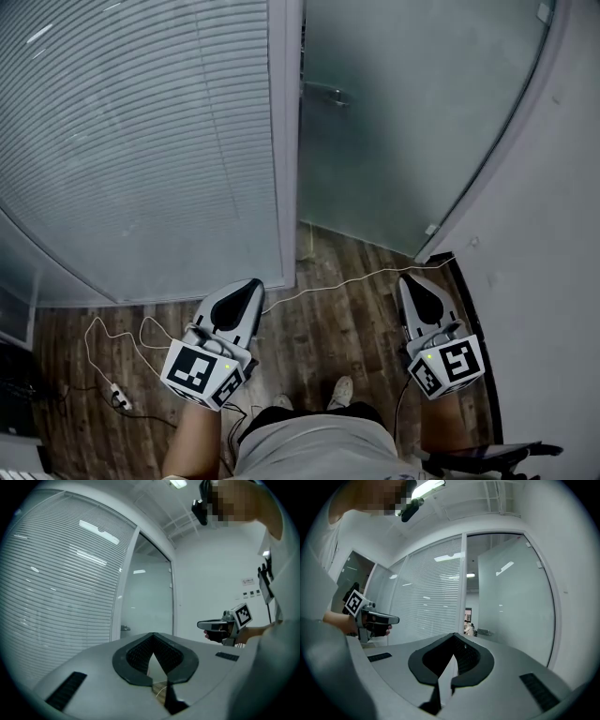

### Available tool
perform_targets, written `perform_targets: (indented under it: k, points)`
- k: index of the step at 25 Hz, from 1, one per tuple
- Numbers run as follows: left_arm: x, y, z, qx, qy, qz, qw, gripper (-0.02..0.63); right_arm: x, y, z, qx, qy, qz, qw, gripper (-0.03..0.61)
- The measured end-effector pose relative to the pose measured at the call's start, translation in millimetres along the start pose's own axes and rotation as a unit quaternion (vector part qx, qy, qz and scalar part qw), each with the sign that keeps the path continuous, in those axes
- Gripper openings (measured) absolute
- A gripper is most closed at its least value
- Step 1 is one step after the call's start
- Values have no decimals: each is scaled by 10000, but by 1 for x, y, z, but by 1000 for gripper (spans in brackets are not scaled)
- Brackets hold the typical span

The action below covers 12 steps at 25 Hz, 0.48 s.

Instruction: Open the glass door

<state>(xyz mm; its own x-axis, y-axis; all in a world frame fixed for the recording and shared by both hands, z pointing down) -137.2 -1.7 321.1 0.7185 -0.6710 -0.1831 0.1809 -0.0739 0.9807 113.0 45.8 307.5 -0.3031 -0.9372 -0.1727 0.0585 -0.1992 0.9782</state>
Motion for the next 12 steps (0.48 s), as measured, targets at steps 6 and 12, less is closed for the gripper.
perform_targets:
  k: [6,12]
  points:
    - [10,-2,2,-32,-59,-24,10000,0,8,-2,-11,-40,-15,6,10000,0]
    - [18,0,-2,-47,-53,-39,10000,0,7,2,-17,-55,-28,81,9999,0]
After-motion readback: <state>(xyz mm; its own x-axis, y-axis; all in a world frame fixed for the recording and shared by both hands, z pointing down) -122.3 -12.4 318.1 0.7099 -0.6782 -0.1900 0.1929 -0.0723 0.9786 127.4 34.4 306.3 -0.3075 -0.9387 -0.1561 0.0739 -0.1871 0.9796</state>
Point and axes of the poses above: the fingertips, and each gripper's own axes: x forward along the fingers, z to its left, y out of its underside, the point moved 3 cm from there along -x, backward along the fingers, and after that the axes turned 10 degrees about -z, right-handed, at the moved point
